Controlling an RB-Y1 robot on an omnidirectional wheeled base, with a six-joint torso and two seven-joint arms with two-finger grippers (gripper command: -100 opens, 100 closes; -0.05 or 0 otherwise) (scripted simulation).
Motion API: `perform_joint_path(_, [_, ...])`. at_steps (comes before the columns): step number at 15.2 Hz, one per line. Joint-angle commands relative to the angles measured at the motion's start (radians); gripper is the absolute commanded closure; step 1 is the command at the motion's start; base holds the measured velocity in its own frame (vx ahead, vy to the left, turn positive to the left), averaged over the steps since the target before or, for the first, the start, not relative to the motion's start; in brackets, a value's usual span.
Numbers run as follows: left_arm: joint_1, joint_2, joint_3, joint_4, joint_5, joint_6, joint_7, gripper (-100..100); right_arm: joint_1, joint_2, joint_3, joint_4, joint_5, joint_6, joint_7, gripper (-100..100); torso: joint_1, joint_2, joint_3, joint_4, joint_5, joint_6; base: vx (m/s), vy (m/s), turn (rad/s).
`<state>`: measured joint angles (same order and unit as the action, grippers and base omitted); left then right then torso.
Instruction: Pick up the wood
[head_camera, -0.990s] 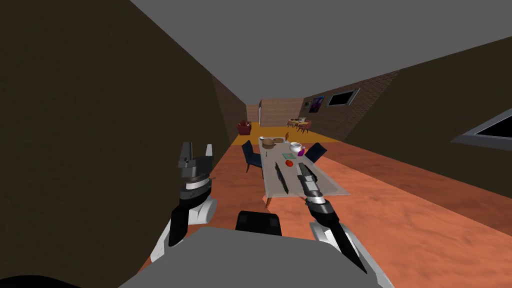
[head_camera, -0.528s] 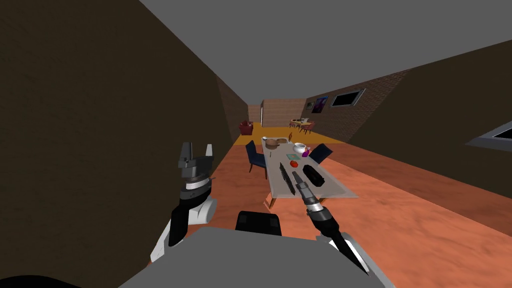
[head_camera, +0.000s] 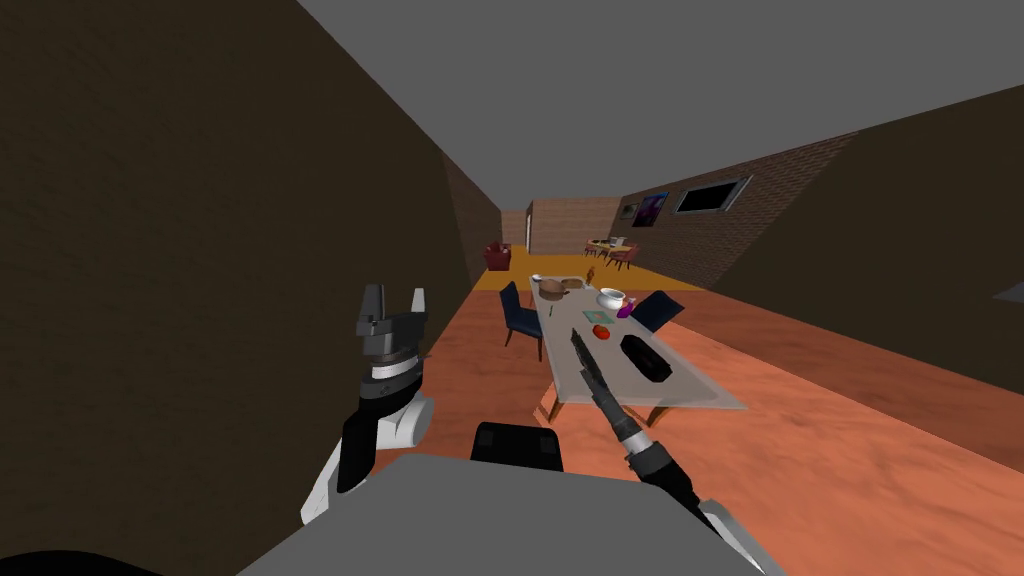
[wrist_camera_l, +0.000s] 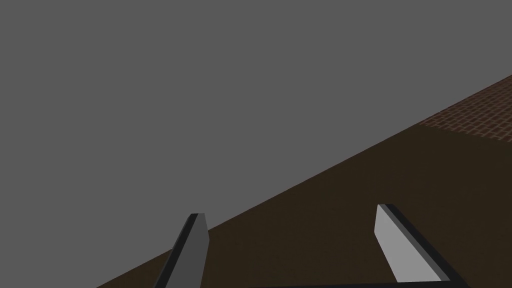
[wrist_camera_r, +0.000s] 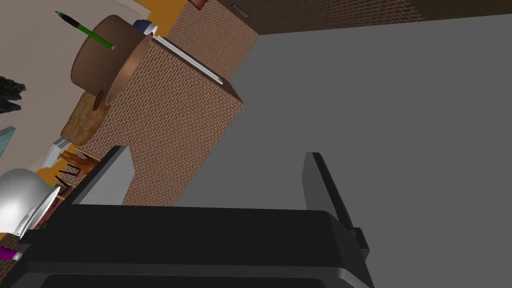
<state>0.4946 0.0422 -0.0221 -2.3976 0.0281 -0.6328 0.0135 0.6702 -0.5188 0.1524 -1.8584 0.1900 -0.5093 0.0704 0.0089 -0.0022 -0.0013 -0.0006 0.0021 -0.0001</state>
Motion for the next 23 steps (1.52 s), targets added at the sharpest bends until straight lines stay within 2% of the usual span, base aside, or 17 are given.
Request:
perform_joint_path(1, [0.000,0.000,0.000,0.000,0.000,0.000,0.000,0,0.025,-0.035,0.007,0.036,0.016,0.003,-0.011,-100,0.000,0.000,0.000,0.000,0.000,0.000,0.055,0.116,0.067])
perform_joint_path(2, [0.000,0.000,0.000,0.000,0.000,0.000,0.000,0,0.045,-0.068,0.021,0.059,0.037,0.014,-0.020,-100,0.000,0.000,0.000,0.000,0.000,0.000,0.069,0.136,0.071])
perform_joint_path(4, [0.000,0.000,0.000,0.000,0.000,0.000,0.000,0,0.045,-0.071,0.021,0.080,0.037,0.014,-0.020,-100,0.001,-0.001,-0.001,0.000,0.000,0.000,0.051,0.112,0.042])
perform_joint_path(5, [0.000,0.000,0.000,0.000,0.000,0.000,0.000,0,0.066,-0.106,0.035,0.116,0.059,0.024,-0.030,-100,-0.001,-0.001,0.000,0.000,0.000,0.000,0.060,0.077,0.062])
perform_joint_path(7, [0.000,0.000,0.000,0.000,0.000,0.000,0.000,0,0.086,-0.140,0.049,0.159,0.081,0.035,-0.040,-100,-0.003,-0.001,-0.001,0.000,-0.001,0.000,0.078,0.087,0.090])
perform_joint_path(9, [0.000,0.000,0.000,0.000,0.000,0.000,0.000,0,0.086,-0.140,0.049,0.170,0.081,0.035,-0.040,-100,-0.002,-0.003,-0.002,-0.001,0.000,0.000,0.093,0.089,0.040])
perform_joint_path(10, [0.000,0.000,0.000,0.000,0.000,0.000,0.000,0,0.106,-0.173,0.062,0.209,0.104,0.046,-0.050,-100,-0.003,-0.003,-0.002,-0.001,-0.001,0.000,0.086,0.069,0.077])
perform_joint_path(11, [0.000,0.000,0.000,0.000,0.000,0.000,0.000,0,0.106,-0.173,0.062,0.215,0.104,0.046,-0.050,-100,-0.003,-0.003,-0.002,-0.001,-0.001,0.000,0.087,0.064,0.085])
perform_joint_path(12, [0.000,0.000,0.000,0.000,0.000,0.000,0.000,0,0.125,-0.206,0.076,0.239,0.126,0.056,-0.060,-100,-0.004,-0.003,-0.002,-0.001,-0.001,0.000,0.115,0.072,0.119])
perform_joint_path(15, [0.000,0.000,0.000,0.000,0.000,0.000,0.000,0,0.143,-0.238,0.090,0.305,0.148,0.067,-0.070,-100,-0.004,-0.006,-0.003,-0.001,-0.001,0.000,0.136,0.065,0.078])
perform_joint_path(16, [0.000,0.000,0.000,0.000,0.000,0.000,0.000,0,0.161,-0.264,0.104,0.348,0.170,0.078,-0.080,-100,-0.005,-0.007,-0.004,-0.001,-0.001,0.000,0.169,0.055,0.115])
perform_joint_path(18, [0.000,0.000,0.000,0.000,0.000,0.000,0.000,0,0.161,-0.268,0.104,0.348,0.170,0.078,-0.080,-100,-0.005,-0.008,-0.005,-0.002,-0.001,0.000,0.130,0.047,0.066])
perform_joint_path(19, [0.000,0.000,0.000,0.000,0.000,0.000,0.000,0,0.178,-0.298,0.117,0.385,0.192,0.089,-0.089,-100,-0.005,-0.006,-0.004,-0.001,-0.001,0.000,0.121,0.048,0.078])
perform_joint_path(20, [0.000,0.000,0.000,0.000,0.000,0.000,0.000,0,0.178,-0.298,0.117,0.391,0.192,0.089,-0.089,-100,-0.005,-0.006,-0.004,-0.001,-0.001,0.000,0.138,0.037,0.082])
perform_joint_path(21, [0.000,0.000,0.000,0.000,0.000,0.000,0.000,0,0.194,-0.326,0.130,0.433,0.214,0.099,-0.098,-100,-0.006,-0.007,-0.004,-0.001,-0.001,0.000,0.163,0.024,0.112])
perform_joint_path(22, [0.000,0.000,0.000,0.000,0.000,0.000,0.000,0,0.194,-0.326,0.130,0.434,0.214,0.099,-0.098,-100,-0.006,-0.008,-0.004,-0.002,-0.001,0.000,0.161,0.020,0.093])
perform_joint_path(23, [0.000,0.000,0.000,0.000,0.000,0.000,0.000,0,0.209,-0.352,0.143,0.460,0.235,0.110,-0.107,-100,-0.007,-0.008,-0.005,-0.002,-0.001,0.000,0.173,0.022,0.112])
